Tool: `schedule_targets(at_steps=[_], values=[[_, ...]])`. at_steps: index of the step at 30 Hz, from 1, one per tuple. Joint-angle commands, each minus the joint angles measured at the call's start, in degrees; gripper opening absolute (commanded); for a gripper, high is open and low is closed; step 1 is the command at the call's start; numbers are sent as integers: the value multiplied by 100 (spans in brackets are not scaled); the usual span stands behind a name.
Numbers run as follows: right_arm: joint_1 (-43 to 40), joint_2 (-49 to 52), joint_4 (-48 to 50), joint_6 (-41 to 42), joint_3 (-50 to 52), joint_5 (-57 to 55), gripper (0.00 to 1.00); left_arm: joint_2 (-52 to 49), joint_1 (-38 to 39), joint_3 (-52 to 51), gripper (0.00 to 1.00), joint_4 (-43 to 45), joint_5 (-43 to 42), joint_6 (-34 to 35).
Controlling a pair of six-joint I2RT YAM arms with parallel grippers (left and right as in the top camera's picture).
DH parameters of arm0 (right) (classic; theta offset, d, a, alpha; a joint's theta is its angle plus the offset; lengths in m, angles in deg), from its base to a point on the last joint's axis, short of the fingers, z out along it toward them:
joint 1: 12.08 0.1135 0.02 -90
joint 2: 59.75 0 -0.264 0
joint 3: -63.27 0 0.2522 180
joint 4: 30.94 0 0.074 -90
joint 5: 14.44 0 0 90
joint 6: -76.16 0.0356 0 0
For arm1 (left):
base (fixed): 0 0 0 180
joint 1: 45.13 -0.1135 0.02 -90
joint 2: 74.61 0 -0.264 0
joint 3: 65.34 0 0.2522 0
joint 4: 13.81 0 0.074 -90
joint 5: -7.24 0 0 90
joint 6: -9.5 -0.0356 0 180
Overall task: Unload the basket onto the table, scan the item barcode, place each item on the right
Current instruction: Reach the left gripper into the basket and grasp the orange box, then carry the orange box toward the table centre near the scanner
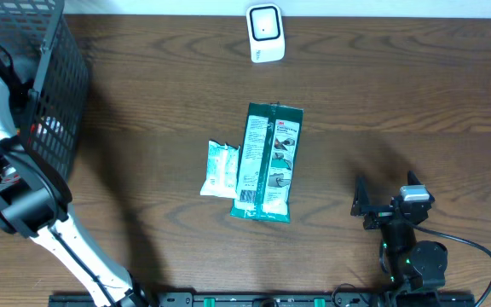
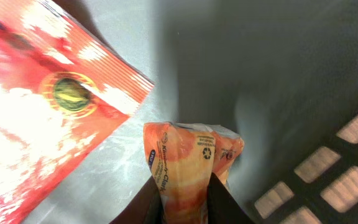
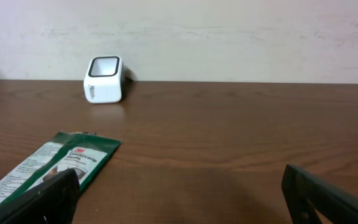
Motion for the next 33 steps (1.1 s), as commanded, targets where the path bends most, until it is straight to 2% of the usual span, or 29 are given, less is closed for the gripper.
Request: schedule_targets(at_steps=[1,4,6,14,19,26,33], values=[[-50,-31,-22,-85,9,7,99,409,-37,7,19,-11,225,20],[-50,-31,-22,-85,9,7,99,621,-37,7,12,-15,382,76],[-50,-31,-22,-85,9,7,99,855,-35,7,11,-17,645,170],[-50,-31,-22,-85,9,7,99,2262,20,7,10,-76,667,437],[-50,-31,-22,-85,9,9,99,3237,372,7,10,-275,671,525],[-50,-31,-20,-85,9,7,99,4070,1519,0,10,-931,664,780],[-52,-31,170,-131,7,-144,99,3965,3141,-345,10,-1545,435,776]])
